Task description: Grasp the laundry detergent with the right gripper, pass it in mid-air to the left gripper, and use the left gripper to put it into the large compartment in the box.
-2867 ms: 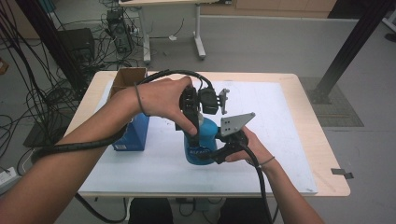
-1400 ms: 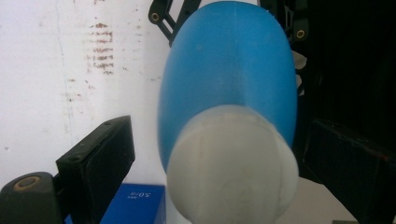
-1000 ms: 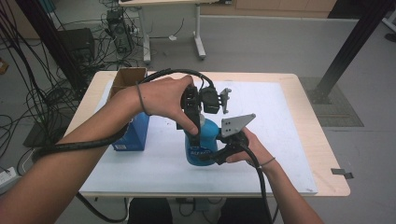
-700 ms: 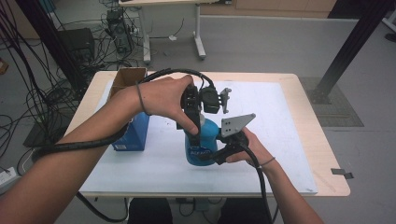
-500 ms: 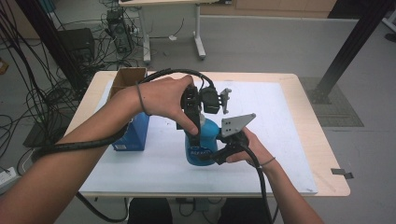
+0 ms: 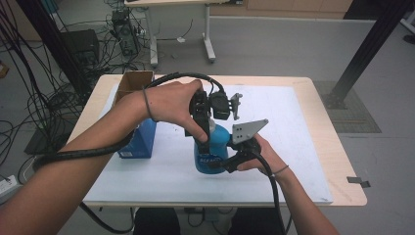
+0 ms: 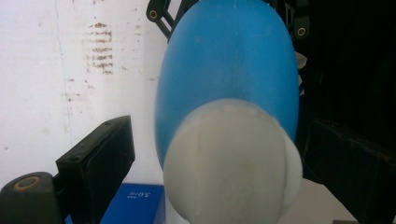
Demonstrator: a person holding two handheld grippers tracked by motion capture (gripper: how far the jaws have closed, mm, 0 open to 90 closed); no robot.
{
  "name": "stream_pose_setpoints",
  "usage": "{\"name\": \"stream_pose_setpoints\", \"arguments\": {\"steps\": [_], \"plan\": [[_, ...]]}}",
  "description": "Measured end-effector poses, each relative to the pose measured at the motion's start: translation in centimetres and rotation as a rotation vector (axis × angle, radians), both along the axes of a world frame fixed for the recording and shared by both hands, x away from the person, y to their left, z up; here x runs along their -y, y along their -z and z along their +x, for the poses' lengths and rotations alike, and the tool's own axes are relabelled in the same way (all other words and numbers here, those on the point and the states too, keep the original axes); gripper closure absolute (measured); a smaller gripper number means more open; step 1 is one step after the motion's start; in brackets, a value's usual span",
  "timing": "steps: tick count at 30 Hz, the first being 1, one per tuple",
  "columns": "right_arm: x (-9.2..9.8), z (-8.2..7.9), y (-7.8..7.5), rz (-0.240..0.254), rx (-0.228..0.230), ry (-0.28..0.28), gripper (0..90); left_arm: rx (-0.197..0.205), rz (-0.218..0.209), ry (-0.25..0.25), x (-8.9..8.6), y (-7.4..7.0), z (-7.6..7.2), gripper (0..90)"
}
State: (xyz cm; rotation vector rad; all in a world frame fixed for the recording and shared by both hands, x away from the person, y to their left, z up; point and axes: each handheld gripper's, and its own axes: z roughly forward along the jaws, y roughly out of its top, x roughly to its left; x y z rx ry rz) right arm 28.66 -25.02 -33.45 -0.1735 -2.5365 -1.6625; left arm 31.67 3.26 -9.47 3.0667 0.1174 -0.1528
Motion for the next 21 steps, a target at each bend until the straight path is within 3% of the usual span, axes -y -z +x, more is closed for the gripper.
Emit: {"name": "stream_pose_setpoints", "arguments": {"steps": [21], "plan": [[-0.06,0.02,0.06,0.003,0.0,0.001,41.4,-0.001,0.004,0.002,0.17,0.04,-0.03,9.1]]}}
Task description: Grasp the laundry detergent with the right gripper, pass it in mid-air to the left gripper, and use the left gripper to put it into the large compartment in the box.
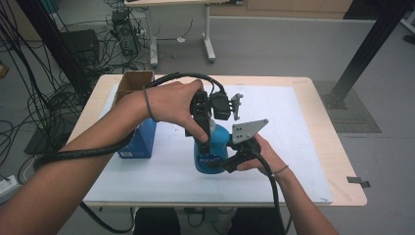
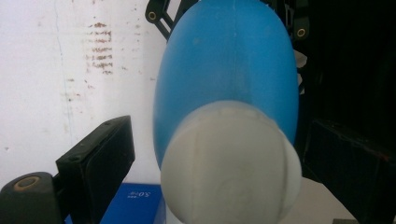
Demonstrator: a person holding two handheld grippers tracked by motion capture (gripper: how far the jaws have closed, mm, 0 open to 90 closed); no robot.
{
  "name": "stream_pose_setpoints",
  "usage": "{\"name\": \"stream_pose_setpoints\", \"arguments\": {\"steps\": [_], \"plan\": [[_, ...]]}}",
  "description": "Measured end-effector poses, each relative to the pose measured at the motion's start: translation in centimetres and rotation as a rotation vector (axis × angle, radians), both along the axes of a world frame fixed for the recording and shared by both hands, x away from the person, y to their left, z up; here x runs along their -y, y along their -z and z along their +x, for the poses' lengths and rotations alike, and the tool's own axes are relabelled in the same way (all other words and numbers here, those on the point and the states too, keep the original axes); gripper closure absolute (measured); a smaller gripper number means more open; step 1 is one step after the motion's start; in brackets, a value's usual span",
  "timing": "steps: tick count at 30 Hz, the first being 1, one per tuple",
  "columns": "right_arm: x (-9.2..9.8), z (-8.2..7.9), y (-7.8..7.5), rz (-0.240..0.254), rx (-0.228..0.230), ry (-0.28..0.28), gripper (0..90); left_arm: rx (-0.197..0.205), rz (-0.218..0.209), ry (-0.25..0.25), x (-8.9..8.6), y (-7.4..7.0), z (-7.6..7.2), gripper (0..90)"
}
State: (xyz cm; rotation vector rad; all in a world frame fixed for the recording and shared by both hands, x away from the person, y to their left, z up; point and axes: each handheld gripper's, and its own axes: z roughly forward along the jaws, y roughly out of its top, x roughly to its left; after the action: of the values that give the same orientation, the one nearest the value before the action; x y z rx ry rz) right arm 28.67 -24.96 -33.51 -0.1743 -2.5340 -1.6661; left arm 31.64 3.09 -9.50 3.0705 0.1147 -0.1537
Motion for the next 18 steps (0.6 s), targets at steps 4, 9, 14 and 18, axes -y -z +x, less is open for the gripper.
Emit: {"name": "stream_pose_setpoints", "arguments": {"steps": [4,9,14,18], "plan": [[-0.02,0.05,0.03,0.0,-0.001,-0.003,41.4,0.001,0.001,0.0,0.05,0.01,-0.03,9.2],[-0.02,0.0,-0.02,0.0,-0.001,-0.002,41.4,0.0,-0.001,0.001,0.11,0.05,-0.04,9.3],[0.01,0.0,-0.1,0.0,0.001,-0.003,41.4,0.003,-0.001,0.006,0.21,0.0,-0.1,10.1],[0.03,0.02,-0.16,0.002,0.003,-0.003,41.4,0.004,0.001,0.015,0.4,0.04,-0.15,12.3]]}}
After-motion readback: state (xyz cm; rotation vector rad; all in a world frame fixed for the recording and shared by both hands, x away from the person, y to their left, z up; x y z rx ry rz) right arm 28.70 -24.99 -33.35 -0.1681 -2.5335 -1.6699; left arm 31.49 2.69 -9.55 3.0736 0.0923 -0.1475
